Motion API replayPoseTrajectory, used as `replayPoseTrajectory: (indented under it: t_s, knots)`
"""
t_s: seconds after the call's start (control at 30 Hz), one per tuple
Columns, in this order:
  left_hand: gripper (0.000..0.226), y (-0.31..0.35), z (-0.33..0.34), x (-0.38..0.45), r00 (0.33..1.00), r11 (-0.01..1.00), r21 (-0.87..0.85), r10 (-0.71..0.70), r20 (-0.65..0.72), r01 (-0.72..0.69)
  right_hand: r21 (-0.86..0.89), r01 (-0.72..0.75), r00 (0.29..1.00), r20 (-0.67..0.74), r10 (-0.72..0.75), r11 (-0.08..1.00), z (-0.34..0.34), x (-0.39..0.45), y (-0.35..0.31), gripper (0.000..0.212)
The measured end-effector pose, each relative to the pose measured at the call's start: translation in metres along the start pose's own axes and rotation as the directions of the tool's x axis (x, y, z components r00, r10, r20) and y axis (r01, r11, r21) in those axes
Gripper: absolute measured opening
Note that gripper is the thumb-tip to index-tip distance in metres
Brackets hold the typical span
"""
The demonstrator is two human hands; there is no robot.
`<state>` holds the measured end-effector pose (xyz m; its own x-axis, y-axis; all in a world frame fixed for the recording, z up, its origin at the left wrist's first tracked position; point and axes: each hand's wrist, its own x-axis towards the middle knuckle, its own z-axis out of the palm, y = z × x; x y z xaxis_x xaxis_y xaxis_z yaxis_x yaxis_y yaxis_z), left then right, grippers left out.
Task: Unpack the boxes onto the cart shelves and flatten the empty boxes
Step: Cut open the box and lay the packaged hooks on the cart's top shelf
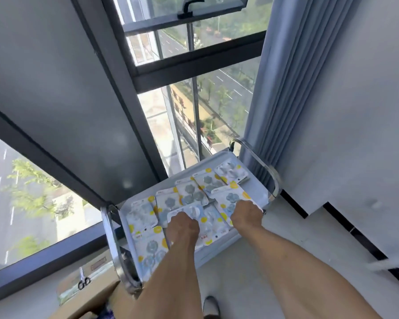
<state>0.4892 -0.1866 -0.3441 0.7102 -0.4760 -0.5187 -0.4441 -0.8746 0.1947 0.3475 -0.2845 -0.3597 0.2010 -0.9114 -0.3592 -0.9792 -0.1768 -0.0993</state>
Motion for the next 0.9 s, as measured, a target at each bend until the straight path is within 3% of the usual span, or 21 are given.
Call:
replayPoseTrajectory:
  t_s: [0.27, 0.7, 0.9]
  knots:
    - [0.024, 0.062, 0.057, 0.078, 0.995, 0.999, -0.005, -0.039, 0.090, 0.039, -0.027, -0.066, 0.996, 0.050, 0.068, 0.997, 0.030, 0.088, 0.030, 0.026]
    - [0.020, 0.156, 0.156, 0.117, 0.980, 0.990, -0.049, -0.123, 0.157, 0.132, -0.064, -0.081, 0.986, 0.137, 0.089, 0.995, 0.068, 0.191, 0.074, 0.029]
    - [0.017, 0.190, 0.193, 0.127, 0.953, 0.957, -0.099, -0.256, 0.161, 0.274, -0.114, 0.049, 0.980, 0.196, -0.025, 0.992, 0.087, 0.229, 0.100, 0.027]
